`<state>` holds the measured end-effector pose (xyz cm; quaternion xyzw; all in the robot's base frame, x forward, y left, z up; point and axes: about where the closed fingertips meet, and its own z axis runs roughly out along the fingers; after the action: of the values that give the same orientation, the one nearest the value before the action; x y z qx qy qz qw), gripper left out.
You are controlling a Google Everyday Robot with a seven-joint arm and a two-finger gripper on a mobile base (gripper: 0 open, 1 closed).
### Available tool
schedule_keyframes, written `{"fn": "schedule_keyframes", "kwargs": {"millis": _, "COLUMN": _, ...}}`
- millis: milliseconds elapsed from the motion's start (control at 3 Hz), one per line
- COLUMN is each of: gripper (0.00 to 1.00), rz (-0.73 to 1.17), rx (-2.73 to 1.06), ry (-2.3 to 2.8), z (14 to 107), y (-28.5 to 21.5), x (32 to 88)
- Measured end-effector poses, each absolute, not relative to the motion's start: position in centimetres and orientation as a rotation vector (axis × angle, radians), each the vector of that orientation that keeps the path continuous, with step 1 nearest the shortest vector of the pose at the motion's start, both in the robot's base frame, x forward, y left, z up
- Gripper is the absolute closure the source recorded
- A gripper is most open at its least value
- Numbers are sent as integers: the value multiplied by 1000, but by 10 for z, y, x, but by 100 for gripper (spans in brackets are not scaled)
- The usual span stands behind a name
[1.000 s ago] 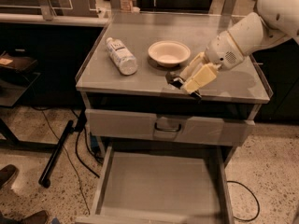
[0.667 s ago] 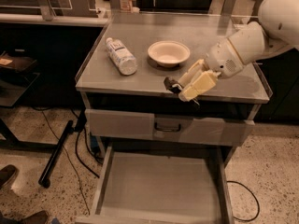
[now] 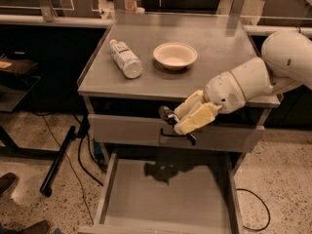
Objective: Place rxbar chocolate into middle drawer
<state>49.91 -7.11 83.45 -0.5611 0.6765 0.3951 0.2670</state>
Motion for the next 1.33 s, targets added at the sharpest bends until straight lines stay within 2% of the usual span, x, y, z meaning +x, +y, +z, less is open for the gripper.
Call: {"fn": "schedule_keyframes", "kwargs": {"millis": 1333, "gripper": 100, "rz": 1217, "rx": -1322, "ry": 1850, "z": 780, "y": -50, "x": 441}}
